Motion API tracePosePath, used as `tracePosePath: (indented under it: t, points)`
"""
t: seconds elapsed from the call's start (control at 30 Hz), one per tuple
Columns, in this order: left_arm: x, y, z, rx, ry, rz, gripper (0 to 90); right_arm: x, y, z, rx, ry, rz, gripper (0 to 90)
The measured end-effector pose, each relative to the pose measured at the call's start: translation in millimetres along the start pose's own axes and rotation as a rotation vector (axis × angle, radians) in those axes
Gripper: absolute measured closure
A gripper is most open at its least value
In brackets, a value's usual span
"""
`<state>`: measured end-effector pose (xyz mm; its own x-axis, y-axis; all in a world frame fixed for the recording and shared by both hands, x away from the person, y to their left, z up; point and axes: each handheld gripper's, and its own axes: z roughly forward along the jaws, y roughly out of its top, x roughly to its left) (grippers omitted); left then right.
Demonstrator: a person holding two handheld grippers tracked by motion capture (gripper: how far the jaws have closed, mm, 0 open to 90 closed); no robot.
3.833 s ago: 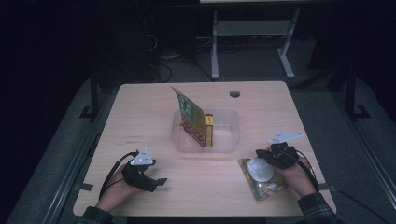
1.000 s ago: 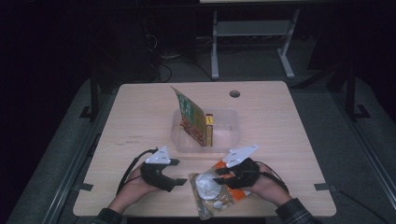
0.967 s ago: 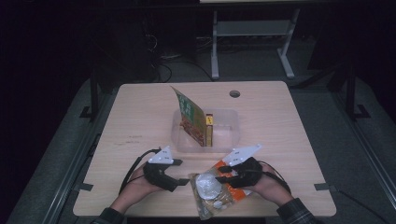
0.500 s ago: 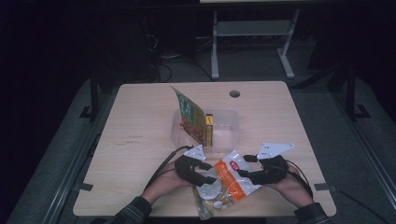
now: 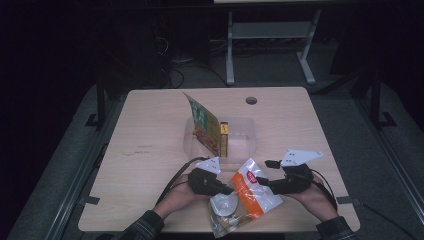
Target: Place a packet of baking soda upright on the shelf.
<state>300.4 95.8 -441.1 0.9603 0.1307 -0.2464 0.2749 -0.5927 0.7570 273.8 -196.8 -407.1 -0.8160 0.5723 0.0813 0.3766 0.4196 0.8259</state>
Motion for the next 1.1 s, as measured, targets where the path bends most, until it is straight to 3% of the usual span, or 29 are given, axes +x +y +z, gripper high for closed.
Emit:
tracePosePath:
  t: [0.1,0.27,0.3,0.53,0.6,0.7,0.73,0.87,0.97,1.0,1.03,1.07,1.1]
  points:
    - [-6.1,3.2,-6.8,-0.023,0.011,0.025,89.7,-1.9,-0.1,-2.5,-0.028,0.04,0.023,29.8]
    - [-9.7,5.1,-19.4,-0.074,0.063,0.02,89.9,-1.7,1.8,-6.0,-0.073,0.061,0.034,27.1]
    - [-8.3,5.4,-29.0,-0.097,0.094,0.021,89.9,-1.7,2.7,-6.6,-0.089,0.073,0.041,26.3]
    - [-5.6,3.8,-61.7,-0.179,0.178,0.009,90.0,-0.2,4.8,-4.9,-0.108,0.097,0.051,25.1]
    - [-6.0,2.8,-76.0,-0.216,0.228,0.006,90.0,1.0,6.4,-0.5,-0.114,0.117,0.05,24.9]
    - [-5.0,2.1,-84.1,-0.241,0.252,0.0,90.0,2.2,7.9,3.9,-0.109,0.131,0.044,24.9]
    - [-3.8,1.4,-91.0,-0.278,0.262,-0.018,90.0,4.5,10.2,9.9,-0.107,0.148,0.045,24.9]
    - [-2.2,0.5,-99.0,-0.321,0.261,-0.036,90.0,7.9,15.7,25.7,-0.092,0.173,0.036,25.5]
    - [-2.4,0.5,-102.6,-0.353,0.253,-0.046,90.0,7.9,18.7,33.7,-0.093,0.198,0.052,30.6]
    - [-2.6,0.7,-103.0,-0.358,0.258,-0.047,90.0,7.6,20.1,37.5,-0.094,0.214,0.055,34.9]
    - [-2.7,0.8,-103.4,-0.363,0.259,-0.048,90.0,8.0,22.3,42.2,-0.107,0.235,0.057,45.7]
    - [-2.7,0.7,-103.5,-0.369,0.254,-0.055,90.0,8.0,22.3,42.2,-0.107,0.235,0.057,45.7]
    - [-2.2,0.6,-103.2,-0.374,0.249,-0.057,90.0,8.6,24.4,43.0,-0.132,0.259,0.065,54.2]
